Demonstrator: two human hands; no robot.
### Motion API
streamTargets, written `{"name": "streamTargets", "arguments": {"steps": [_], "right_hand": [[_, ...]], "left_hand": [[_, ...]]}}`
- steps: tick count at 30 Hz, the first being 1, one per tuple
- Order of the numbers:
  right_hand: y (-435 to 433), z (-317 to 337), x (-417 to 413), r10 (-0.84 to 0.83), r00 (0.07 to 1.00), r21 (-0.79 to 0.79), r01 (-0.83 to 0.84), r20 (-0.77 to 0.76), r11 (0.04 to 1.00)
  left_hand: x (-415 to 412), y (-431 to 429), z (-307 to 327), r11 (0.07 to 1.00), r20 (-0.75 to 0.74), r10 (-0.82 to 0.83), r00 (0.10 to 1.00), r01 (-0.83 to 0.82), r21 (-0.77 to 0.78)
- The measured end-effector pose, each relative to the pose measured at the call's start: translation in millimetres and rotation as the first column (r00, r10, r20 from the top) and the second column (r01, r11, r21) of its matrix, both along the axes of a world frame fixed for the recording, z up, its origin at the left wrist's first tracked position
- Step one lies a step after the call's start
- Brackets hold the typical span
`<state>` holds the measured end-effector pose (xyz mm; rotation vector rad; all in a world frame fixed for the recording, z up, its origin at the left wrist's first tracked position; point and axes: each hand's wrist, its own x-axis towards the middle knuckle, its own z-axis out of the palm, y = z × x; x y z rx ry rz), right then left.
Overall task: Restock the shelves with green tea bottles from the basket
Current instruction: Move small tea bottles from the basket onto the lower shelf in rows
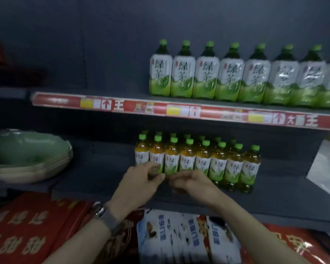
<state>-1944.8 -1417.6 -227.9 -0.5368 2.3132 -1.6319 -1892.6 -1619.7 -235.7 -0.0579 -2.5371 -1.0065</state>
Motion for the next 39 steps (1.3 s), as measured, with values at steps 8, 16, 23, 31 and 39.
{"name": "streamTargets", "arguments": {"steps": [8, 16, 23, 31, 39], "right_hand": [[45.0, 147.8, 33.1, -0.032, 0.945, -0.142, -0.016, -0.327, 0.990], [57.0, 213.8, -28.4, -0.145, 0.570, 0.058, 0.322, -0.809, 0.945], [69.7, 247.9, -127.5, 0.154, 0.349, 0.367, 0.703, -0.924, 0.610], [52.2, 243.4, -197.3, -0.030, 0.317, 0.257, 0.817, -0.948, 0.516], [33.5, 238.8, -206.7, -0.160, 0.422, 0.247, 0.753, -0.893, 0.609]], "left_hand": [[18.9, 40.1, 158.3, 0.997, -0.249, -0.052, 0.967, 0.066, 0.047], [-68.7, 10.8, 248.5, 0.975, -0.292, 0.060, 0.954, 0.007, 0.224], [-164.7, -16.5, 252.5, 0.915, -0.077, 0.255, 0.964, -0.215, 0.341], [-232.2, -14.1, 243.8, 0.911, 0.027, 0.237, 0.971, -0.232, 0.340], [-256.5, -16.2, 233.2, 0.913, 0.012, 0.247, 0.969, -0.237, 0.331]]}}
